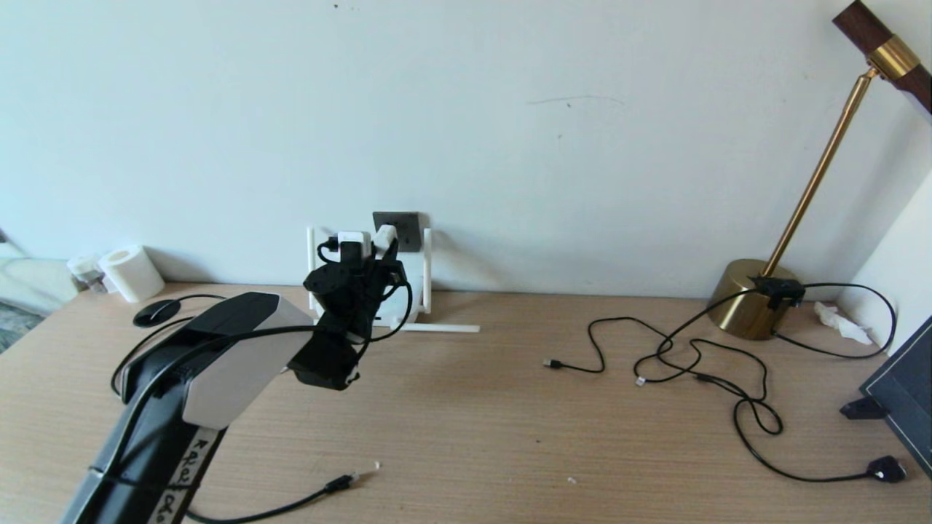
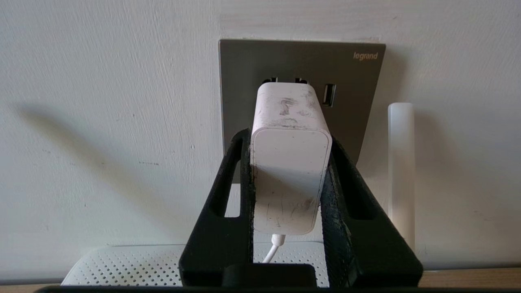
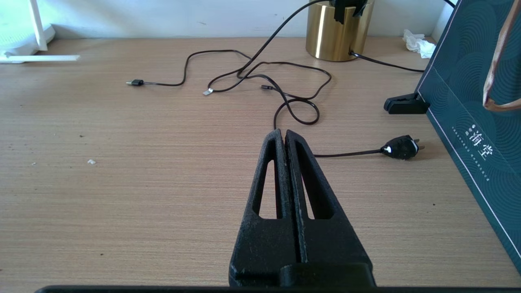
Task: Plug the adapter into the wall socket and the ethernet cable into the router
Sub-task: Align plug and socket
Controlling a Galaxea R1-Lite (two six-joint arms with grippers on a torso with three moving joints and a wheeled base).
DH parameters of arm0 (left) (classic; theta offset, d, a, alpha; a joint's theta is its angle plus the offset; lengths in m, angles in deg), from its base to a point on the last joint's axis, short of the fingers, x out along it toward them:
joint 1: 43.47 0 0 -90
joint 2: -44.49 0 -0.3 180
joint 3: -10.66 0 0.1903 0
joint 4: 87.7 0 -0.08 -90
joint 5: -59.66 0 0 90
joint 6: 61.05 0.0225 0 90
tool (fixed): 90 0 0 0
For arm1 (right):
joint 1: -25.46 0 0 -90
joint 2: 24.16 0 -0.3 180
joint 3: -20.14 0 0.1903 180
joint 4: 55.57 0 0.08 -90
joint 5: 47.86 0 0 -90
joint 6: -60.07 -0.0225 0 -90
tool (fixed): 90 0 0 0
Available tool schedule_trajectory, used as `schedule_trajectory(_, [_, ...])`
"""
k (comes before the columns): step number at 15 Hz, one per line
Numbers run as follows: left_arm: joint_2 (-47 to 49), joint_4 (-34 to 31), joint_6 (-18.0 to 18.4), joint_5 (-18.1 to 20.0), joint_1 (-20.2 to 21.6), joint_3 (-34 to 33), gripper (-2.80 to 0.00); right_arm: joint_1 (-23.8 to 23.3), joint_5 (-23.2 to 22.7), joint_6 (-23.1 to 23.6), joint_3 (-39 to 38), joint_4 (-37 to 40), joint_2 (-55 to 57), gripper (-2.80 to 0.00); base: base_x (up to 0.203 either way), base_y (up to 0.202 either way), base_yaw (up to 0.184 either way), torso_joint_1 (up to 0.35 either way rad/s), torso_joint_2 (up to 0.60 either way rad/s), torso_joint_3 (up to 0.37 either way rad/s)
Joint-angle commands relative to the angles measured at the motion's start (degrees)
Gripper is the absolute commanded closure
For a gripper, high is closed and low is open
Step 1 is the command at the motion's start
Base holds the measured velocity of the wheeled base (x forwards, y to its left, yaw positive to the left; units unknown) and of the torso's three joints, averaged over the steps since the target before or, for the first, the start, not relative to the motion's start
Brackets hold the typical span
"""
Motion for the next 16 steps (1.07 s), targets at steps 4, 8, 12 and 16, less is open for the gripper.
schedule_trajectory(4, [0.65,0.01,0.02,0.2,0.01,0.75,0.0,0.02,0.05,-0.01,0.0,-0.02,0.06,0.0,0.0,0.0,0.0,0.0,0.0,0.0])
schedule_trajectory(8, [0.42,-0.19,0.02,0.15,0.01,1.3,0.0,0.02,0.05,-0.01,0.0,-0.02,0.06,0.0,0.0,0.0,0.0,0.0,0.0,0.0])
schedule_trajectory(12, [-0.28,-0.01,0.95,0.15,0.01,1.13,0.0,0.02,0.05,-0.01,0.0,-0.02,0.06,0.0,0.0,0.0,0.0,0.0,0.0,0.0])
schedule_trajectory(16, [-0.22,-0.01,0.99,0.15,0.1,0.95,0.0,0.02,0.05,-0.01,0.0,-0.02,0.06,0.0,0.0,0.0,0.0,0.0,0.0,0.0])
